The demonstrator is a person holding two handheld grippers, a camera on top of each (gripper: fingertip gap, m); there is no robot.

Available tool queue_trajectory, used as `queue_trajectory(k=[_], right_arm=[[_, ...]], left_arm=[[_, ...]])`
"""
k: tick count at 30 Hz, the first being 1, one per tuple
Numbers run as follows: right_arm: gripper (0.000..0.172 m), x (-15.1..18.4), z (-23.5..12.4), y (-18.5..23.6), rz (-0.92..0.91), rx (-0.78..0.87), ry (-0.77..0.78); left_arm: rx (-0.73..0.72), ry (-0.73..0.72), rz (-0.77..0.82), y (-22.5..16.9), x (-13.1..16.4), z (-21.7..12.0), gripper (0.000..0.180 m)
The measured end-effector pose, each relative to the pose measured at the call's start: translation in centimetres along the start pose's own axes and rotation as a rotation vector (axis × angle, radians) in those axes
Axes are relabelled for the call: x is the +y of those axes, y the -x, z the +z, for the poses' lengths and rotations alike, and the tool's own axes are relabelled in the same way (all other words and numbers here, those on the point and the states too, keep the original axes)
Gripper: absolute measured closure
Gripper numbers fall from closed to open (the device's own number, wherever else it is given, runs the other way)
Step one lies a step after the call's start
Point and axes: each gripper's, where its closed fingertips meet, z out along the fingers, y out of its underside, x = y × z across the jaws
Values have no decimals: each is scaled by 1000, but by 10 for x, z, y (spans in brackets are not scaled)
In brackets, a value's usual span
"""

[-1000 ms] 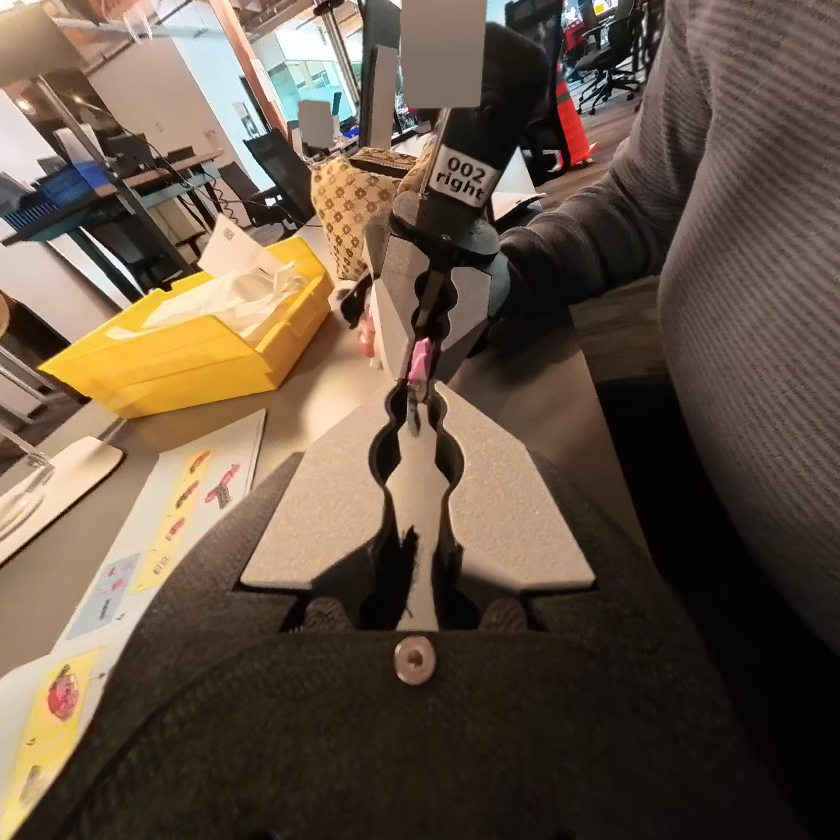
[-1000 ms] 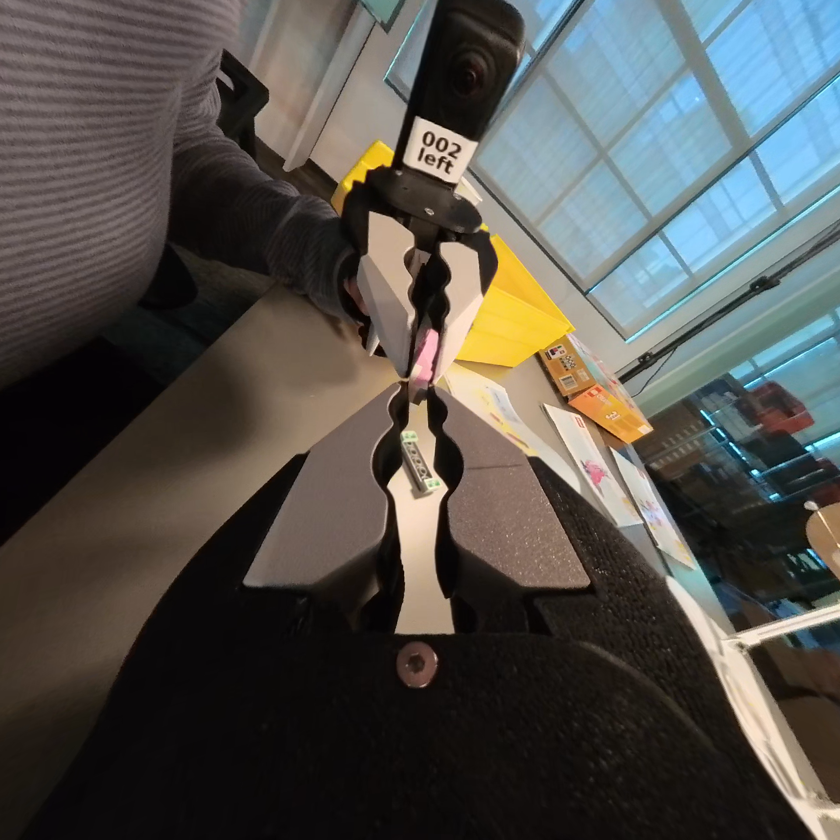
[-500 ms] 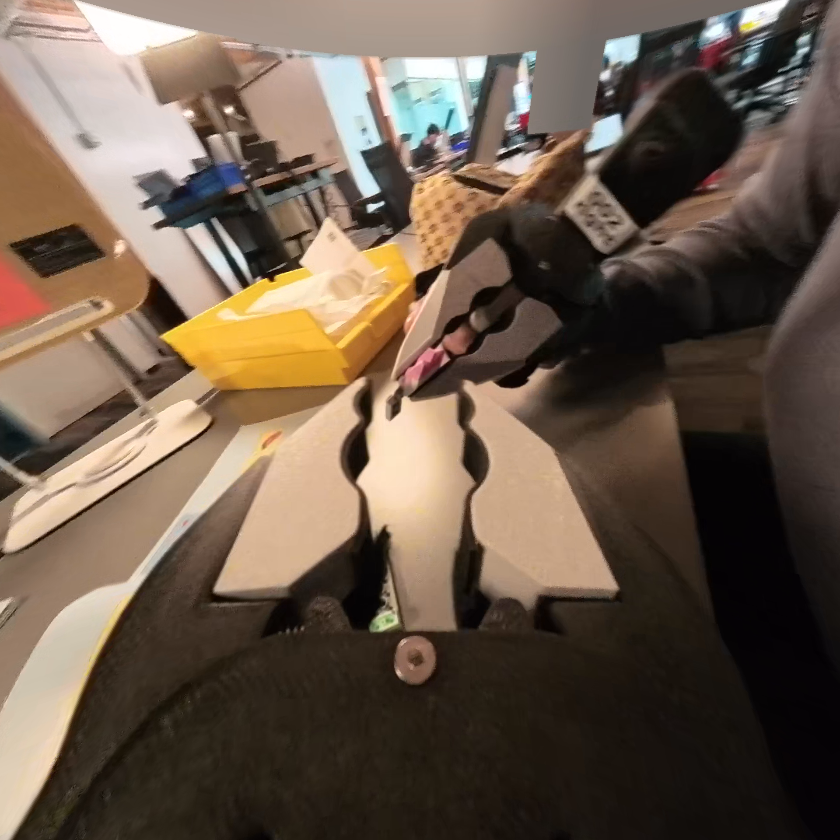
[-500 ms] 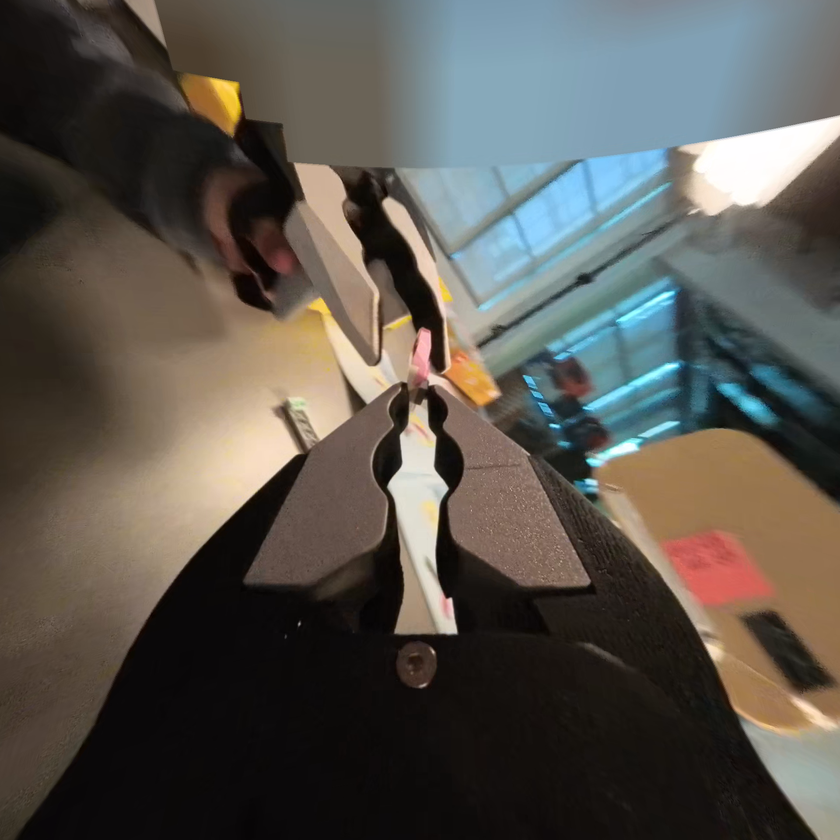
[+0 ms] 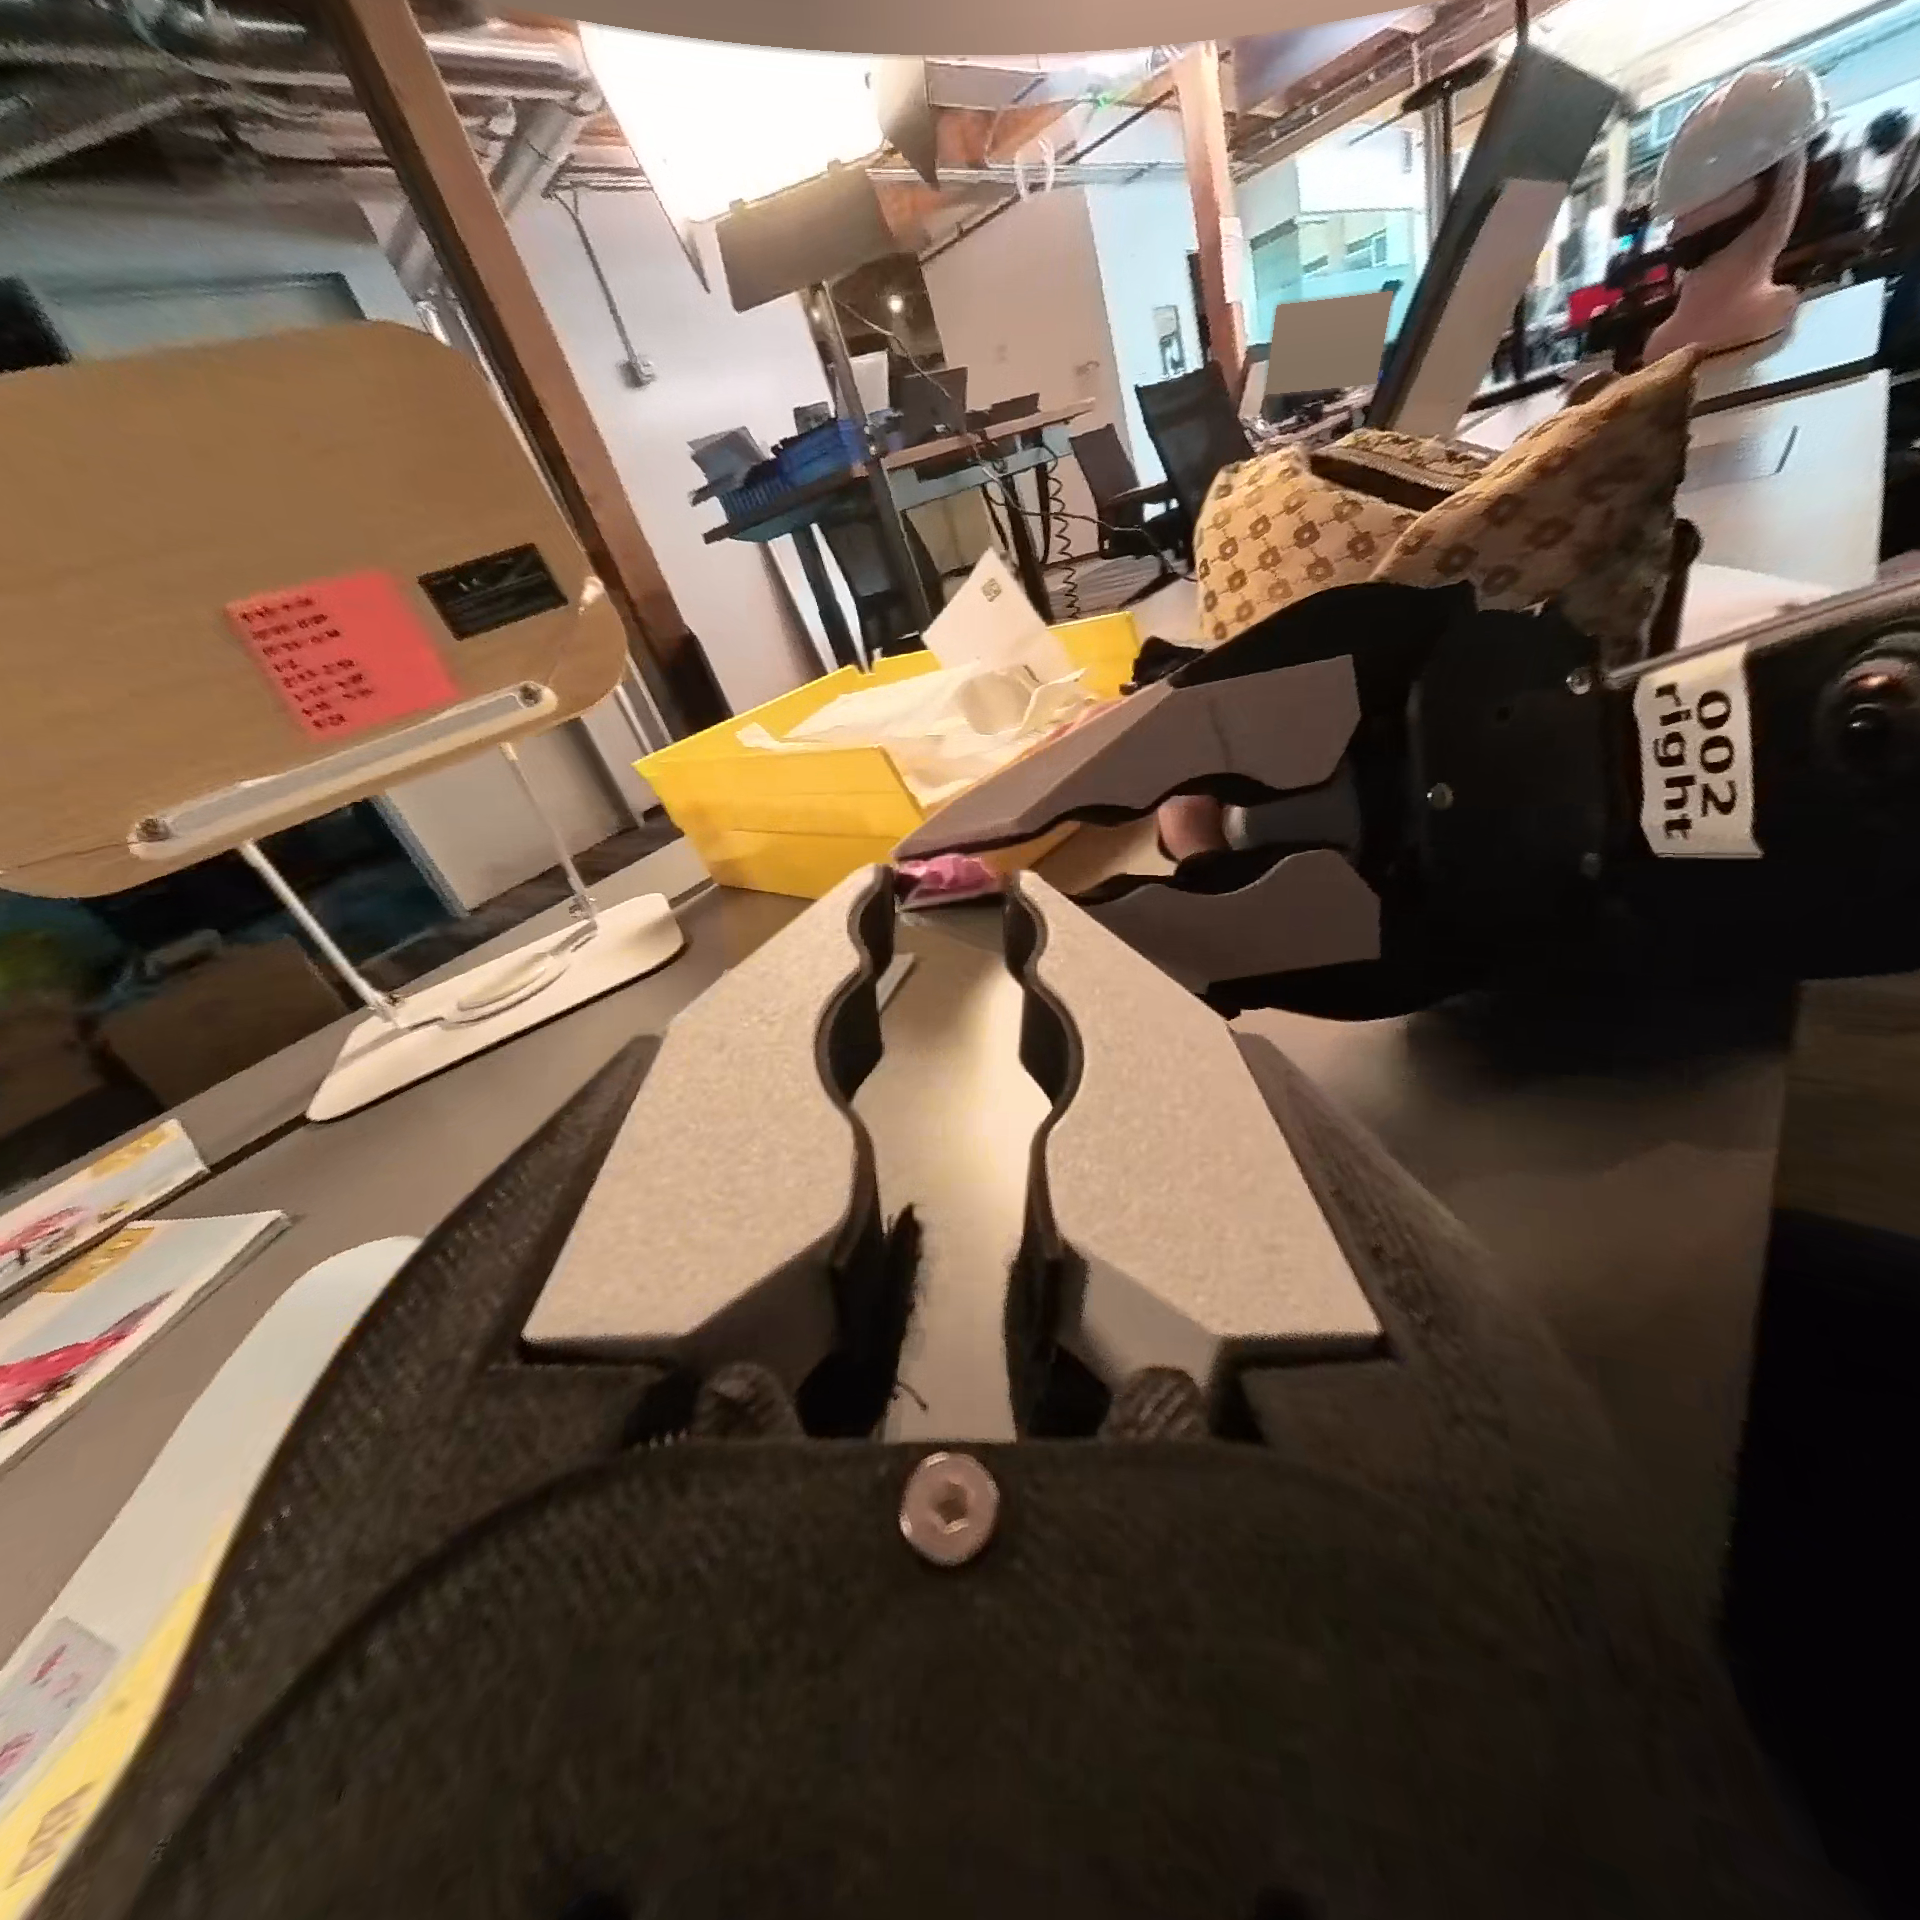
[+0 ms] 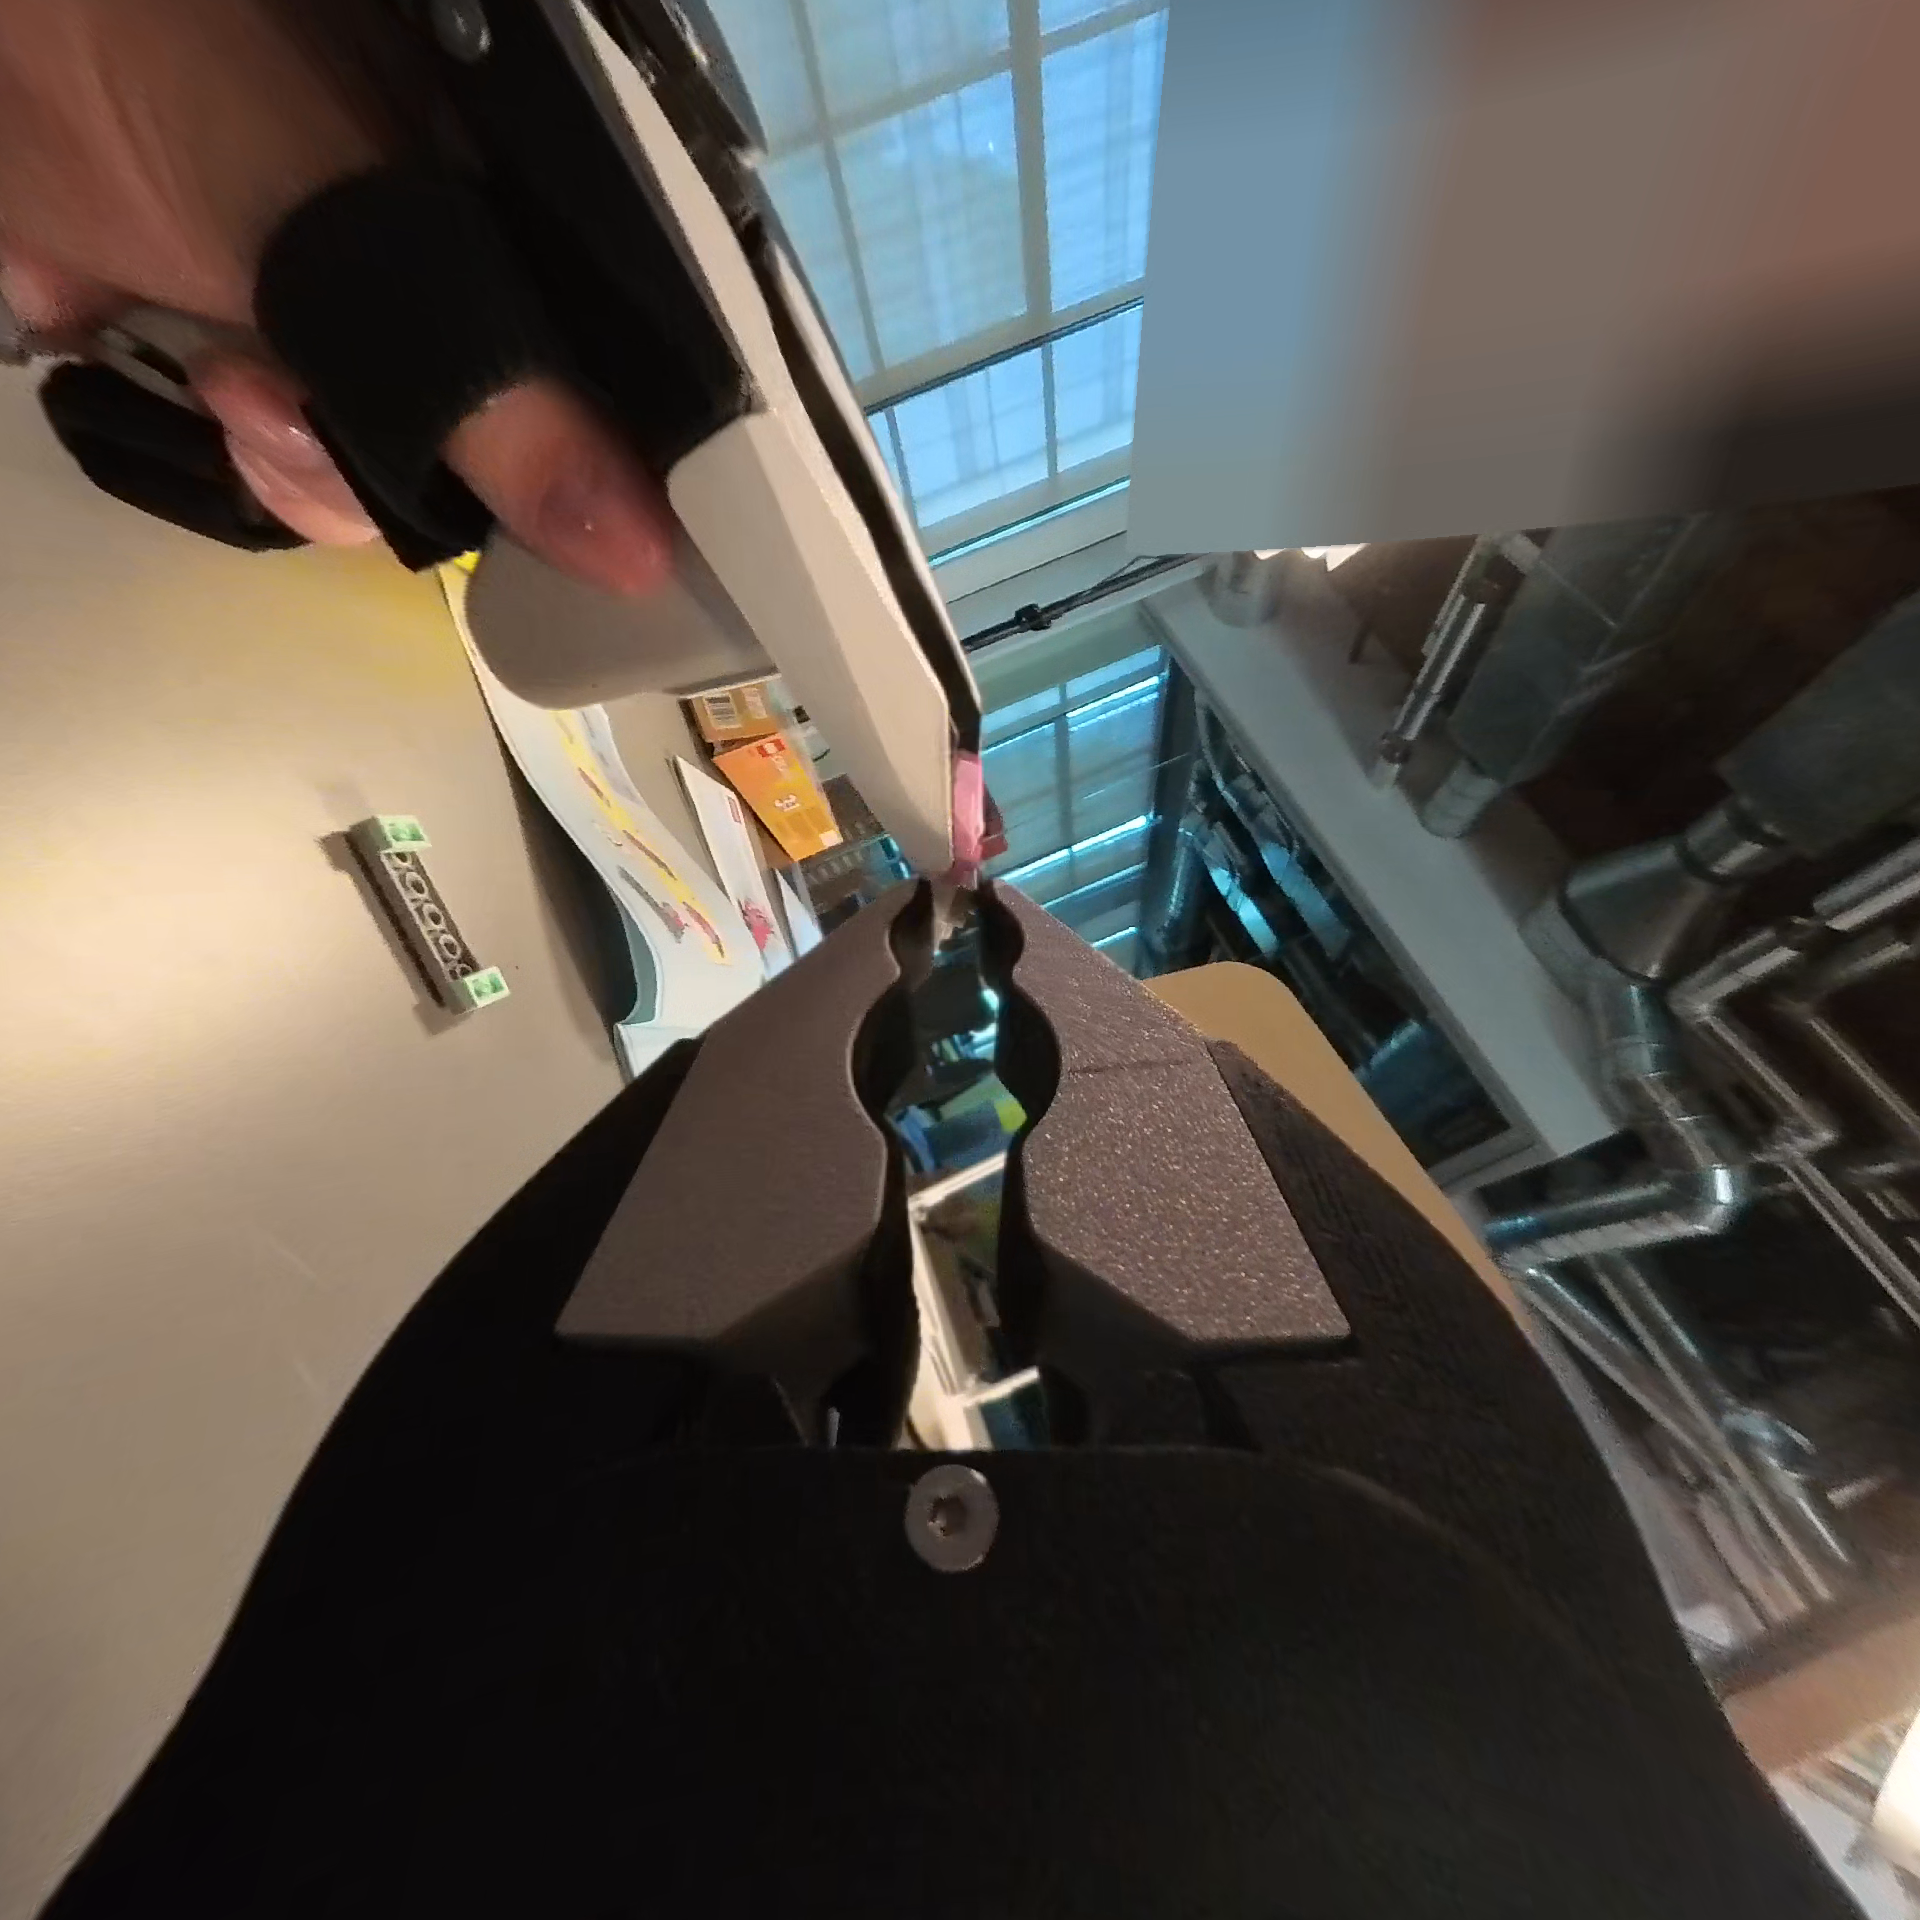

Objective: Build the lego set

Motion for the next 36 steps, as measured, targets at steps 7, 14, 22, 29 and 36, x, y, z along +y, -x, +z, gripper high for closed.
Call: queue_trajectory(k=[7,14,22,29,36], right_arm=[[166,-5,-3,-8,-23,56,-28],[166,-12,-5,-11,-37,80,-58],[166,-10,-4,-9,-35,70,-52],[166,-10,-4,-9,-21,57,-51],[166,-8,-9,-29,708,-122,-235]], left_arm=[[7,-29,2,-2,-4,-2,162],[-14,-57,74,-4,-10,-5,165],[-41,-35,71,1,-6,-4,176],[-37,-39,57,2,-6,-4,178],[-21,-88,-4,5,-12,-6,165]])
